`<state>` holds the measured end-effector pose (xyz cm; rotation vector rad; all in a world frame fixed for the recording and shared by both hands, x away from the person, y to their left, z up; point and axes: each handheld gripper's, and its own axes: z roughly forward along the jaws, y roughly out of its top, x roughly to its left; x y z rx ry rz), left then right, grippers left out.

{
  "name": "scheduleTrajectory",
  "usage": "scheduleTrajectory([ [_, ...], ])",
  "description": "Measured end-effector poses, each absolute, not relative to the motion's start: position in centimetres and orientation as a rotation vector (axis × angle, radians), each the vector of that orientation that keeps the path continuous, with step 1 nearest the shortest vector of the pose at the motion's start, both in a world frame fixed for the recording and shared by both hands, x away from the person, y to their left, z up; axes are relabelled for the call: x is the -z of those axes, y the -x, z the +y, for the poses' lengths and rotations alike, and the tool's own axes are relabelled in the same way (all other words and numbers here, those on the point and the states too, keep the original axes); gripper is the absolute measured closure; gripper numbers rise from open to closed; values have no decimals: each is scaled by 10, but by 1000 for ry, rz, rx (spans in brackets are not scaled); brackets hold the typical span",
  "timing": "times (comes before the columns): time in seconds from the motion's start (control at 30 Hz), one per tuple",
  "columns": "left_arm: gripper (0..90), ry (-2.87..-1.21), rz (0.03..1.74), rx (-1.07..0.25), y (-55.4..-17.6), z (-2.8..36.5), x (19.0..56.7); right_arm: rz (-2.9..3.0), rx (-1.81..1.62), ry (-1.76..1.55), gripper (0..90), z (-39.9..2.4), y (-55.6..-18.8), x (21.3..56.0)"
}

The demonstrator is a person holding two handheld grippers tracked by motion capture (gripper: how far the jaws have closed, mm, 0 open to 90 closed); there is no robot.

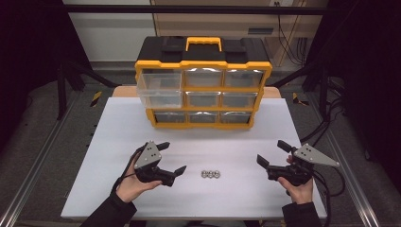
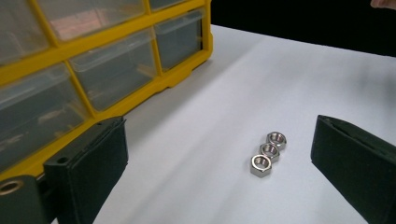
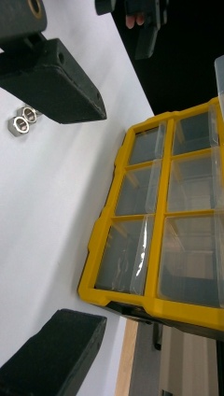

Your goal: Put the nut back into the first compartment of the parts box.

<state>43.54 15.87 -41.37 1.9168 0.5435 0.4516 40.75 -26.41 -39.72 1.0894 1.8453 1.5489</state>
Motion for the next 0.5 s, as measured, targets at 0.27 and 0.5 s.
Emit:
scheduleTrajectory([
  [0.27, 41, -1991, 522, -402, -437, 136, 428, 1847, -1544, -1091, 36, -264, -408, 398],
  [0.5, 45, -2034, 516, -364, -439, 119, 437, 1852, -1542, -1091, 35, -264, -408, 399],
])
